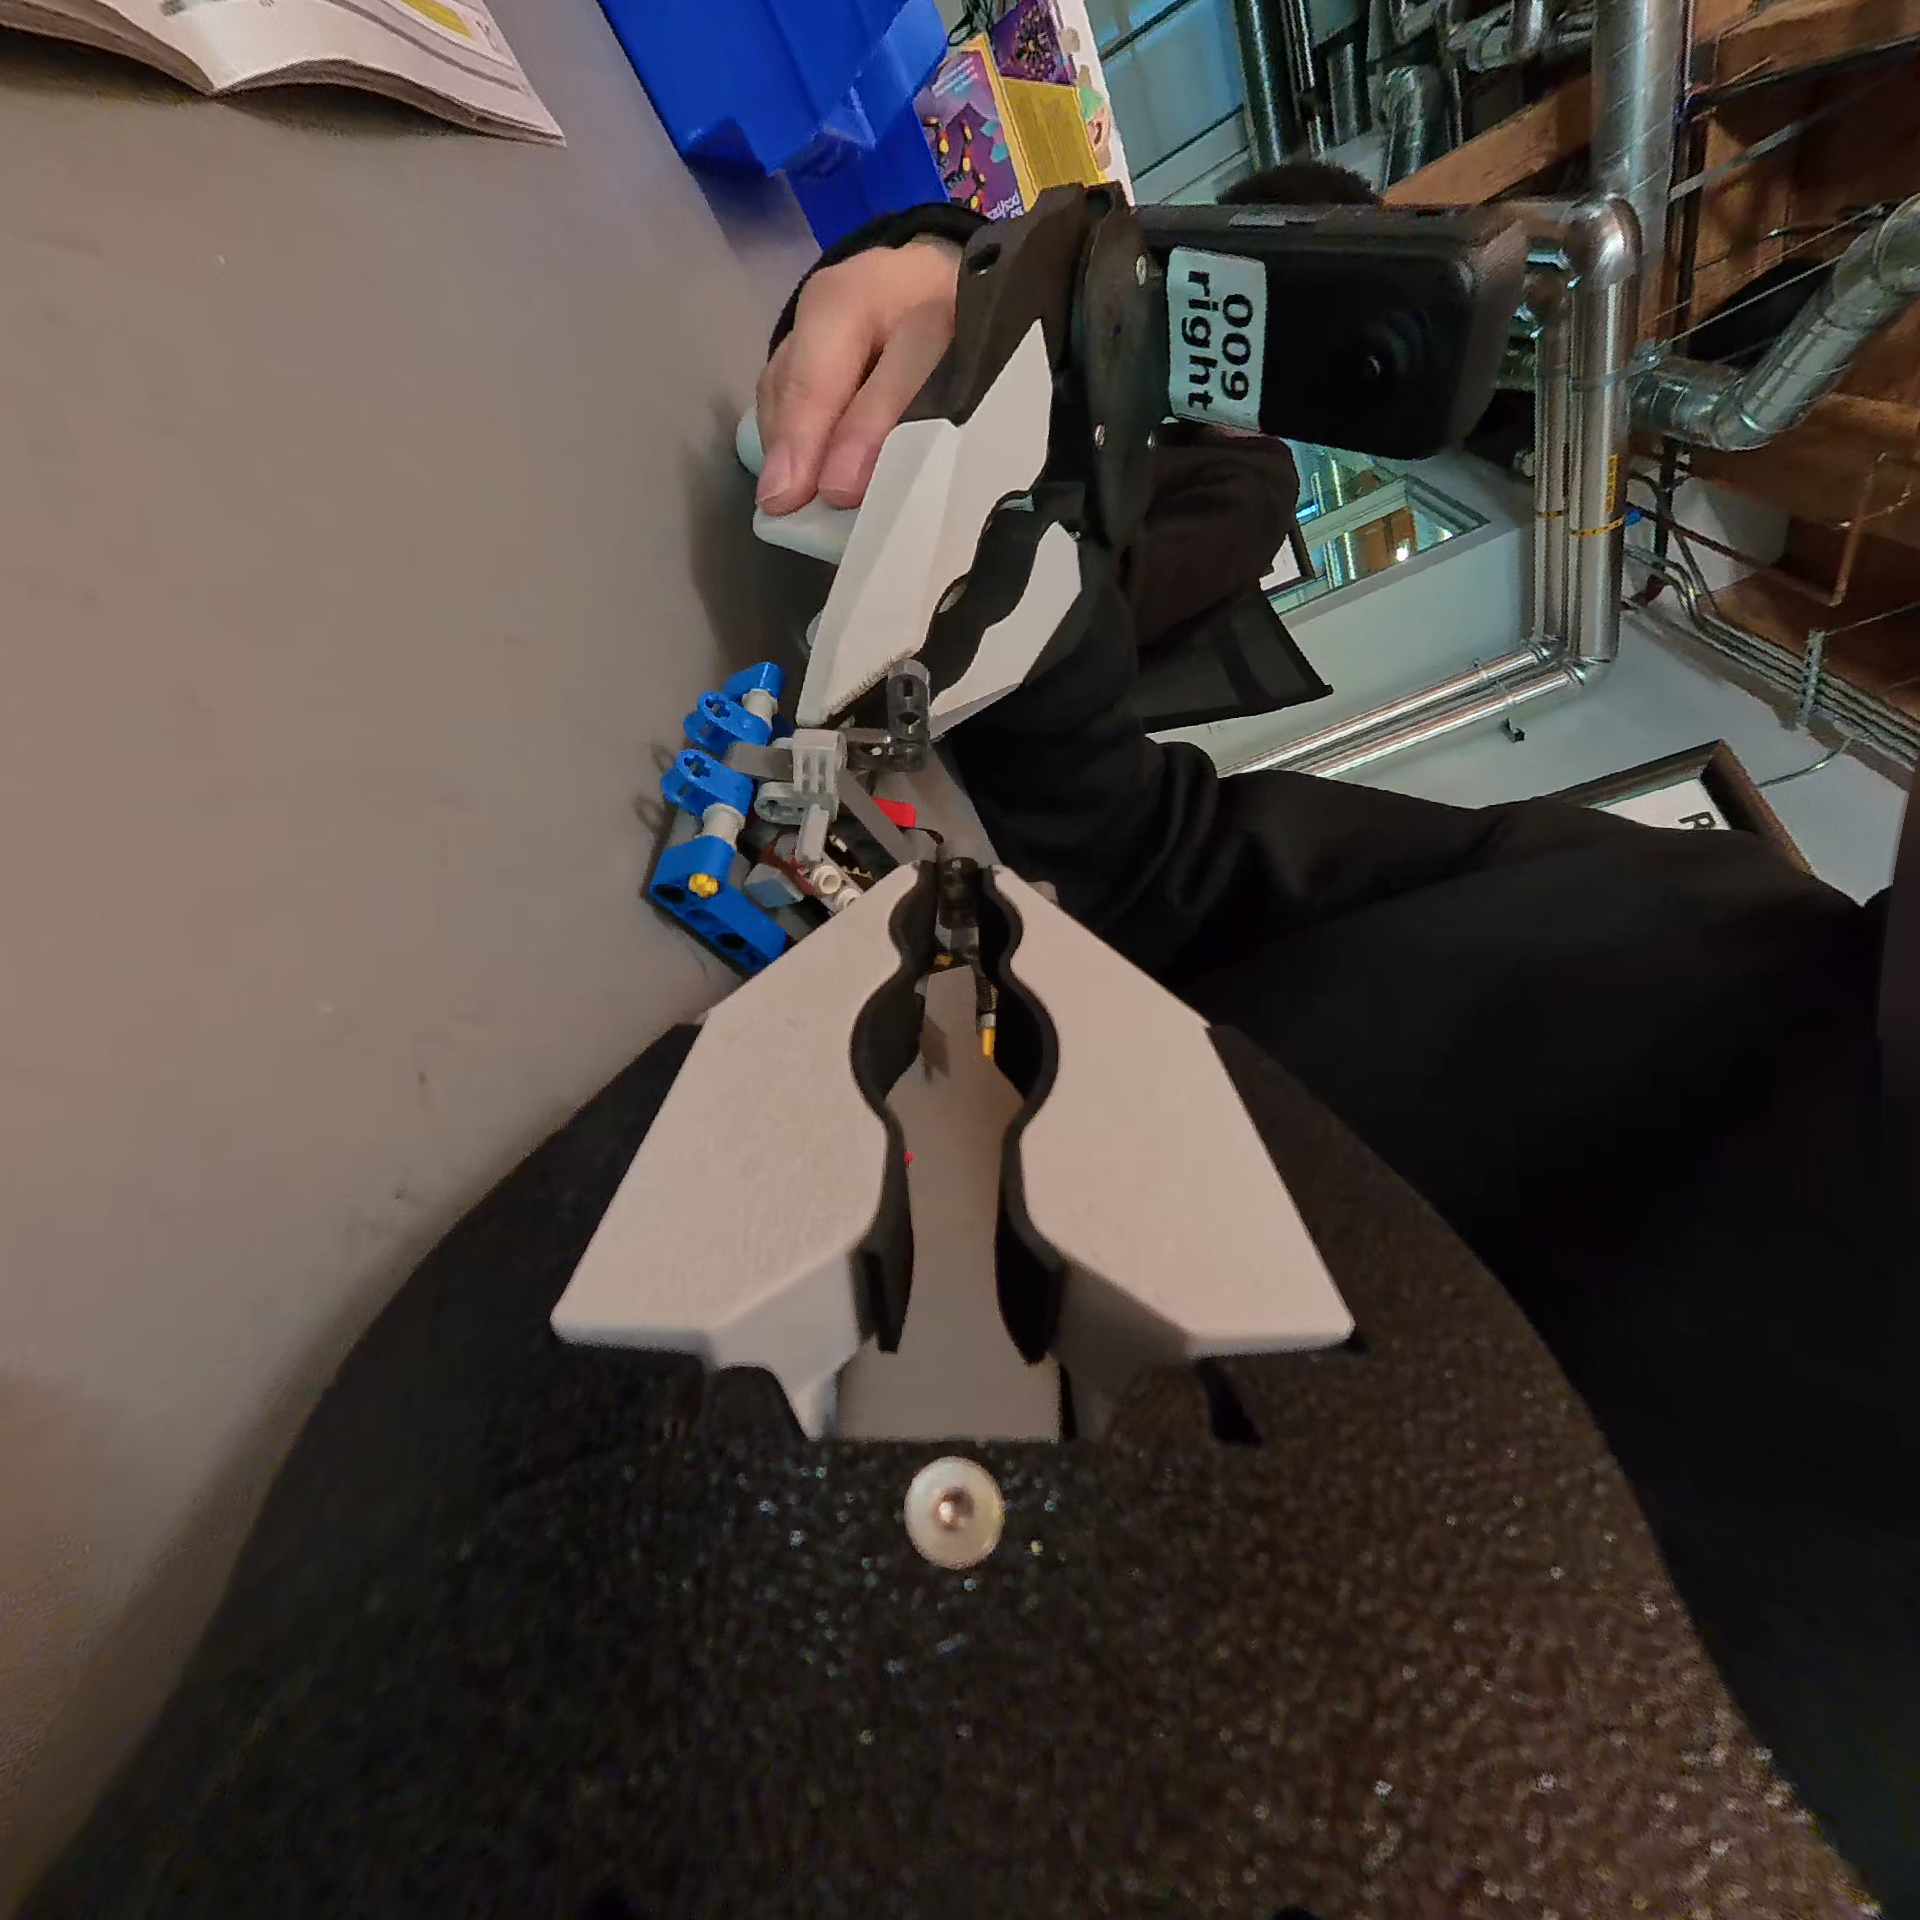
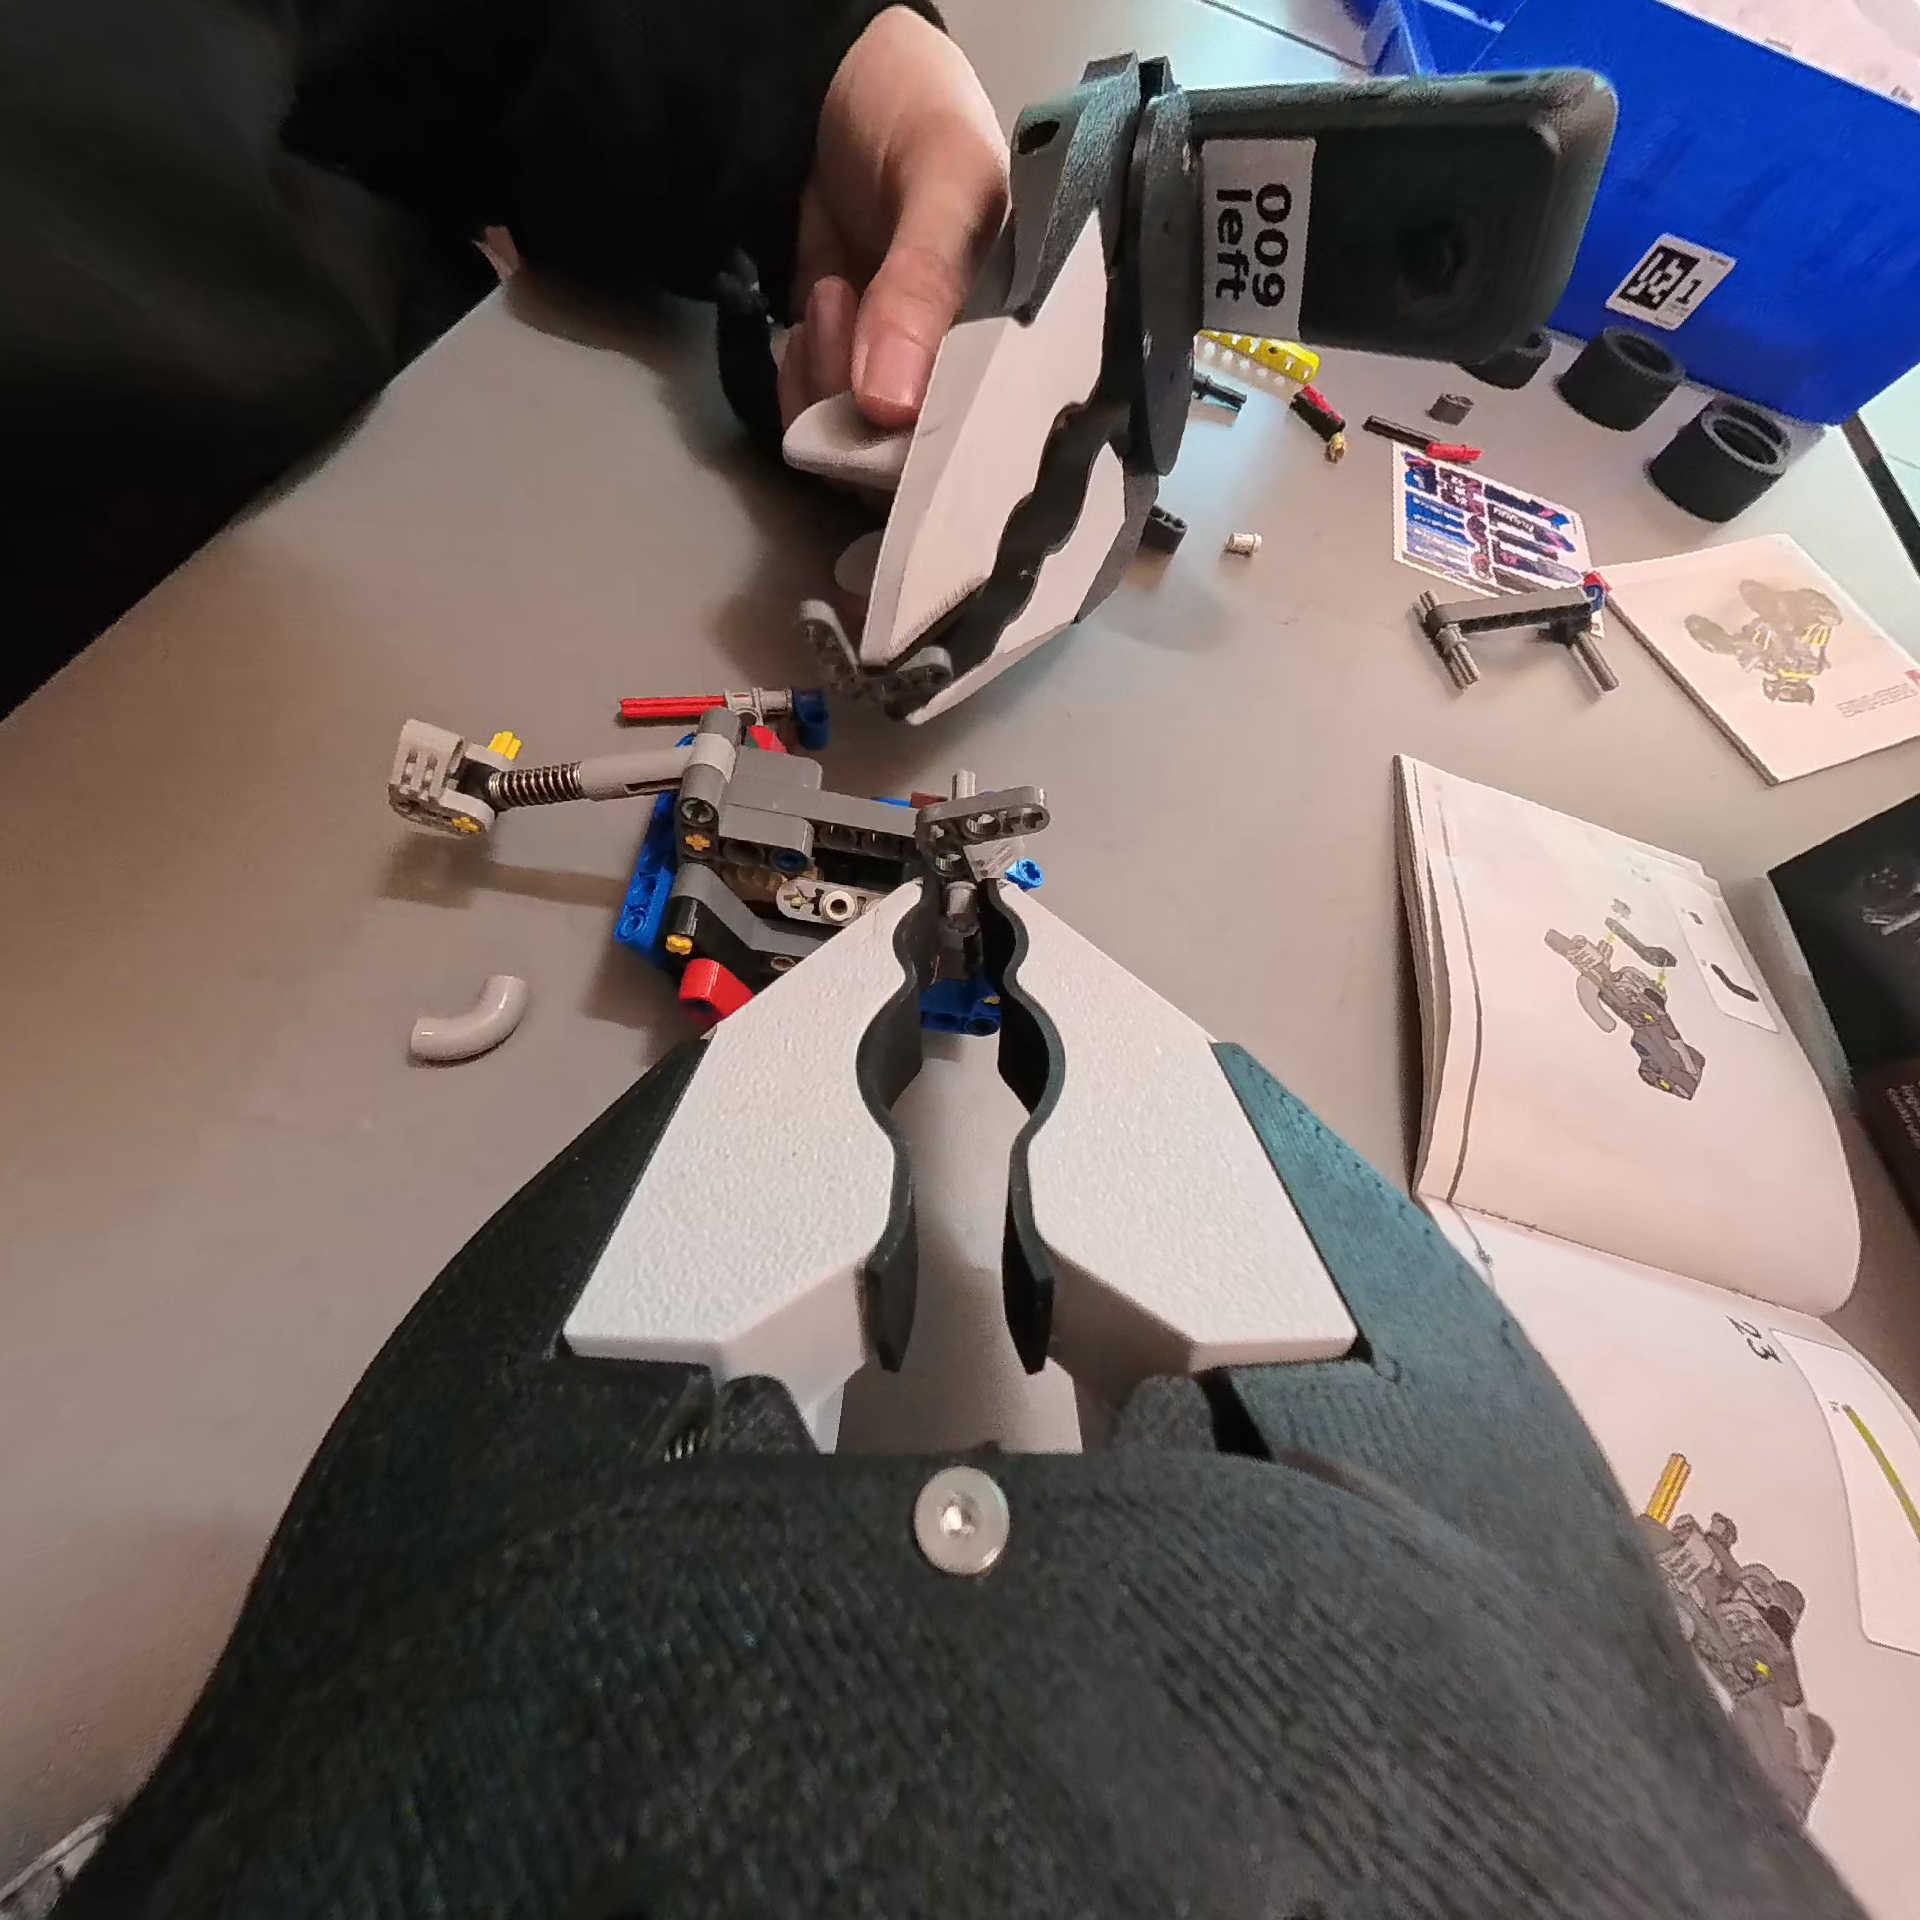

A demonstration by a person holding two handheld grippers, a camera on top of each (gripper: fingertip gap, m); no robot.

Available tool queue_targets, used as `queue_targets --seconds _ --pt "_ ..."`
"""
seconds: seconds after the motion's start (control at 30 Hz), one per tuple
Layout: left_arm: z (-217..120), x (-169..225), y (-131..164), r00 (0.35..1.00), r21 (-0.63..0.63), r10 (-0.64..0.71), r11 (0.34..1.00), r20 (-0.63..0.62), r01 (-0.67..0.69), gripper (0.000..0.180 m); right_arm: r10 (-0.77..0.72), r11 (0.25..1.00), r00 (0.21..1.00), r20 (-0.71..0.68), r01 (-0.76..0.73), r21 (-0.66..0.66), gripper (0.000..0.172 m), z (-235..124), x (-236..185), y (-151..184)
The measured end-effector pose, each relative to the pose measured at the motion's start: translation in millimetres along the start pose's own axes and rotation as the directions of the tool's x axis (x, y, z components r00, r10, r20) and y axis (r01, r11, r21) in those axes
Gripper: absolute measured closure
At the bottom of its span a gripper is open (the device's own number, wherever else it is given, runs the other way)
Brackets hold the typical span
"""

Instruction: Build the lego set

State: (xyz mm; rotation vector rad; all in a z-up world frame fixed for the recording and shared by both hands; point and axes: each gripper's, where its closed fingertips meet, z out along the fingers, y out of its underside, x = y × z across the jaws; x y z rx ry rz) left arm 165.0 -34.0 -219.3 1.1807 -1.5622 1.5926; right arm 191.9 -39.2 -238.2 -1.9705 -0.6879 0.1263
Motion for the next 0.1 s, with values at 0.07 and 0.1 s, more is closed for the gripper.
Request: queue_targets --seconds 0.07,0.1 --pt "-0.3 1.1 -0.2 1.000 -0.001 -0.009 1.000 -0.012 0.009 0.177 0.016 1.000 1.000 0.003 -0.016 -0.002 0.167 -0.5 -0.2 0.3" --pt "-0.9 1.9 -0.8 1.000 0.002 -0.017 1.000 -0.021 0.017 0.177 0.018 1.000 1.000 0.003 -0.018 -0.002 0.167 -0.8 -0.3 0.4"
